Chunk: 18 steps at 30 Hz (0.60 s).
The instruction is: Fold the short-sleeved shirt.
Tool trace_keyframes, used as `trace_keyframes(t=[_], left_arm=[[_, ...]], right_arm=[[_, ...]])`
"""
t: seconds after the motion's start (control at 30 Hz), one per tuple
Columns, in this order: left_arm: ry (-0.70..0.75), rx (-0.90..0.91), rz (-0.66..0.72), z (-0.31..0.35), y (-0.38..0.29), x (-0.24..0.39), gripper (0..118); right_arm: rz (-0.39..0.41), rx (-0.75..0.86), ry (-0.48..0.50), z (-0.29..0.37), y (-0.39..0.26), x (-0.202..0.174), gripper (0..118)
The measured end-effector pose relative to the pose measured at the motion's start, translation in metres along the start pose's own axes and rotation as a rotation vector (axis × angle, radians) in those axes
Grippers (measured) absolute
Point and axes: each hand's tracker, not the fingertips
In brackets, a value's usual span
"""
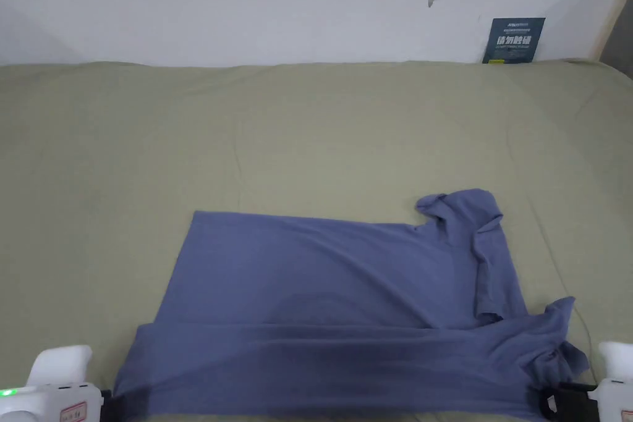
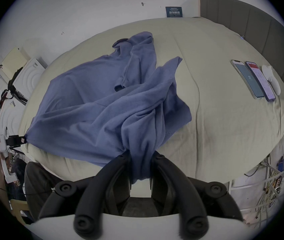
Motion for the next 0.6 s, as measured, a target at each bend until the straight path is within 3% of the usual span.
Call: trace_keyframes(t=[0.07, 0.1, 0.13, 0.17, 0.2, 0.23, 0.27, 0.33, 0.43, 0.47, 0.5, 0.53, 0.57, 0.6], left_arm=[[0.001, 0.0, 0.002, -0.002, 0.003, 0.001, 6], [-0.001, 0.003, 0.005, -0.002, 0.004, 0.0, 7], [-0.016, 0.011, 0.013, -0.002, 0.006, -0.002, 26], [-0.035, 0.018, 0.018, 0.0, 0.007, 0.001, 93], [-0.019, 0.019, 0.017, 0.0, 0.007, 0.0, 118], [0.004, -0.004, 0.013, -0.002, 0.008, 0.0, 115], [-0.038, 0.093, -0.02, 0.007, 0.009, -0.002, 114], [-0.011, 0.027, -0.003, 0.007, 0.002, -0.008, 114], [-0.038, 0.098, 0.002, 0.024, 0.019, 0.003, 108], [-0.037, 0.135, 0.001, 0.027, 0.02, 0.005, 90], [-0.036, 0.188, 0.003, 0.033, 0.02, 0.007, 65], [-0.039, 0.206, -0.007, 0.036, 0.022, 0.01, 27], [-0.033, 0.207, -0.003, 0.038, 0.027, 0.017, 6], [-0.026, 0.226, 0.0, 0.039, 0.029, 0.019, 6]], right_arm=[[-0.008, -0.02, -0.008, -0.006, 0.002, -0.001, 21], [-0.004, -0.027, -0.01, -0.007, 0.003, -0.001, 26], [-0.006, -0.023, -0.017, -0.005, 0.004, -0.002, 45], [-0.005, -0.02, -0.038, -0.002, 0.005, -0.003, 85], [0.006, -0.016, -0.045, 0.001, 0.004, -0.003, 111], [0.024, -0.004, -0.031, 0.007, 0.003, -0.002, 118], [0.03, 0.007, -0.037, 0.014, 0.003, -0.004, 117], [0.042, 0.048, -0.038, 0.031, 0.005, -0.006, 117], [0.065, 0.111, -0.06, 0.049, 0.012, -0.014, 111], [0.073, 0.153, -0.055, 0.054, 0.013, -0.016, 91], [0.071, 0.198, -0.057, 0.059, 0.014, -0.02, 60], [0.088, 0.222, -0.058, 0.063, 0.016, -0.024, 23], [0.099, 0.259, -0.082, 0.067, 0.017, -0.029, 1], [0.104, 0.297, -0.11, 0.068, 0.017, -0.034, 1]])
